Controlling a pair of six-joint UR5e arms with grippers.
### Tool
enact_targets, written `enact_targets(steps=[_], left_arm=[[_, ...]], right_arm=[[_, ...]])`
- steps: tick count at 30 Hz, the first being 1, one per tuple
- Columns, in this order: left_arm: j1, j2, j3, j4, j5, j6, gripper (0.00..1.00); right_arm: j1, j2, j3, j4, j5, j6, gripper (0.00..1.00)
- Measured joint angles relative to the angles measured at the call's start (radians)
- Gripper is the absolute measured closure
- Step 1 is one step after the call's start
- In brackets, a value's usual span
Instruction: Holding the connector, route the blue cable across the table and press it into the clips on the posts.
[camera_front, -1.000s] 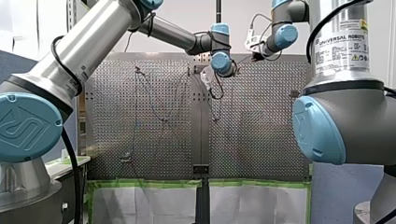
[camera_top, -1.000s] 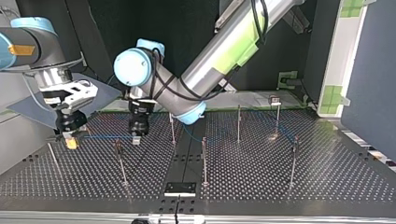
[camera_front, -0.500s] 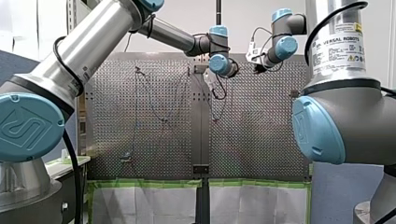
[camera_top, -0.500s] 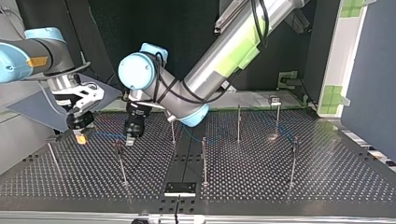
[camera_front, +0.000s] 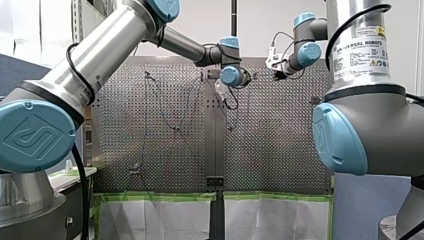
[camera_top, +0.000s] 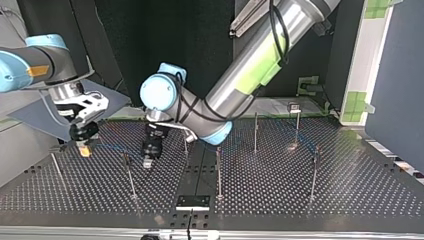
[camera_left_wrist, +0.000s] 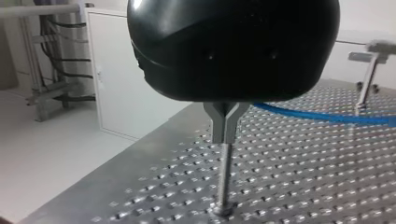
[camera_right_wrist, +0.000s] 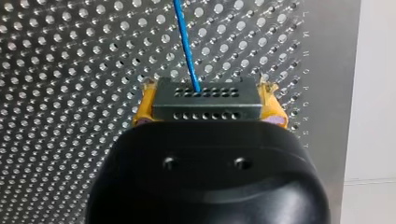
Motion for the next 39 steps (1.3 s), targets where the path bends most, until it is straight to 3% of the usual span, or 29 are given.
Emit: enact_targets(steps=[7, 13, 24, 26, 27, 29, 30, 32, 33, 34, 35, 39], left_arm=[[0.012, -0.007, 0.010, 0.016, 0.024, -0.004, 1.00], [0.028, -0.045, 0.035, 0.020, 0.060, -0.009, 1.00], [0.065, -0.068, 0.075, 0.012, 0.085, -0.008, 0.96], [0.062, -0.068, 0.076, 0.000, 0.080, -0.004, 0.72], [0.061, -0.068, 0.076, -0.006, 0.075, -0.001, 0.72], [0.055, -0.068, 0.076, -0.023, 0.060, 0.008, 0.48], [0.052, -0.068, 0.076, -0.031, 0.052, 0.011, 0.48], [0.045, -0.068, 0.076, -0.051, 0.032, 0.021, 0.25], [0.041, -0.068, 0.076, -0.060, 0.024, 0.024, 0.25], [0.037, -0.068, 0.076, -0.071, 0.013, 0.028, 0.19], [0.034, -0.068, 0.076, -0.080, 0.005, 0.030, 0.00], [0.018, -0.067, 0.076, -0.112, -0.026, 0.035, 0.00]], right_arm=[[-0.009, 0.007, -0.019, -0.001, -0.003, -0.001, 1.00], [-0.018, 0.037, -0.033, -0.004, -0.003, -0.003, 1.00], [-0.025, 0.062, -0.104, -0.005, -0.004, 0.004, 1.00], [-0.026, 0.064, -0.109, -0.005, -0.004, 0.003, 1.00], [-0.027, 0.064, -0.110, -0.005, -0.004, 0.002, 1.00], [-0.027, 0.065, -0.112, -0.005, -0.004, 0.001, 1.00], [-0.027, 0.065, -0.112, -0.005, -0.005, 0.000, 1.00], [-0.027, 0.066, -0.112, -0.005, -0.005, -0.002, 1.00], [-0.027, 0.066, -0.112, -0.005, -0.005, -0.002, 1.00], [-0.027, 0.066, -0.112, -0.005, -0.005, -0.002, 1.00], [-0.027, 0.066, -0.112, -0.005, -0.006, -0.002, 1.00], [-0.026, 0.066, -0.112, -0.005, -0.007, -0.004, 1.00]])
